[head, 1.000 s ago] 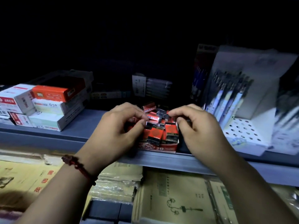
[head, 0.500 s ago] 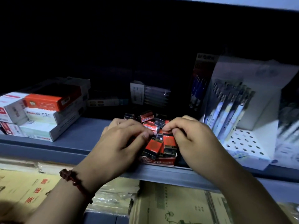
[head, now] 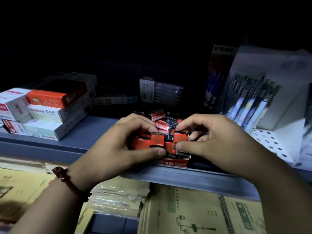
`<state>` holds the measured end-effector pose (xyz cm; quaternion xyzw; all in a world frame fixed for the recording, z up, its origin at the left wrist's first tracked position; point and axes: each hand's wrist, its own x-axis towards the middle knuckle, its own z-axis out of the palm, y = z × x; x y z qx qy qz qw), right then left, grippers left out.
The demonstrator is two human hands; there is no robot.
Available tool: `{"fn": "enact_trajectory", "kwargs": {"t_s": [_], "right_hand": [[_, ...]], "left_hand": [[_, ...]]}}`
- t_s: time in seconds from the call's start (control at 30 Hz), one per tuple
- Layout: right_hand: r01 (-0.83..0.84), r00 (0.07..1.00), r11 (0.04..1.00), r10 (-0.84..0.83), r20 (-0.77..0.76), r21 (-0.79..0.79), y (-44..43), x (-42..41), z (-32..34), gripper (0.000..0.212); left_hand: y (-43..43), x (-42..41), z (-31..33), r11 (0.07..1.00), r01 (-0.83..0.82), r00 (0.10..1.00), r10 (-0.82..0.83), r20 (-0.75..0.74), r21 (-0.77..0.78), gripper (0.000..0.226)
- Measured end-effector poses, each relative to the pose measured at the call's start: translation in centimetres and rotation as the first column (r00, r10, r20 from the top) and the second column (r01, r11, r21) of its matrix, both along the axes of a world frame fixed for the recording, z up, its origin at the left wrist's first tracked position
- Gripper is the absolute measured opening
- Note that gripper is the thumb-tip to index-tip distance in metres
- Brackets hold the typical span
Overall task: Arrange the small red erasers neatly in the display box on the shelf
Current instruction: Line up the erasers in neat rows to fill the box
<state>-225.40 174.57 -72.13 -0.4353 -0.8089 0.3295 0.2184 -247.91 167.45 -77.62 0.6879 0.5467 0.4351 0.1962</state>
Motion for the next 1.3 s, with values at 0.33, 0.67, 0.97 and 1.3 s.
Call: {"fn": "enact_trajectory", "kwargs": {"t_s": [0.33, 0.67, 0.97, 1.3], "right_hand": [[-0.075, 0.995, 0.984, 0.085, -0.052, 0.162, -1.2, -3.6, -1.1, 0.025], [-0.152, 0.98, 0.97, 0.122, 0.159, 0.192, -0.7, 0.0, -0.1, 0.054], [-0.119, 0.991, 0.991, 0.114, 0.065, 0.067, -1.4, 0.8, -0.5, 0.043], [-0.053, 0.998, 0.973, 0.056, -0.005, 0.223, -0.8, -0.4, -0.4, 0.011]], "left_hand": [[-1.0, -3.1, -0.4, 0.984, -0.164, 0.982, 0.169, -0.079, 0.067, 0.05], [-1.3, -3.8, -0.5, 0.996, -0.068, 0.997, 0.069, 0.02, -0.051, 0.071], [-1.4, -3.6, -0.7, 0.992, -0.099, 0.995, 0.096, -0.038, -0.078, 0.078], [-1.4, -2.5, -1.0, 0.977, -0.209, 0.977, 0.211, 0.039, -0.046, 0.068]]}}
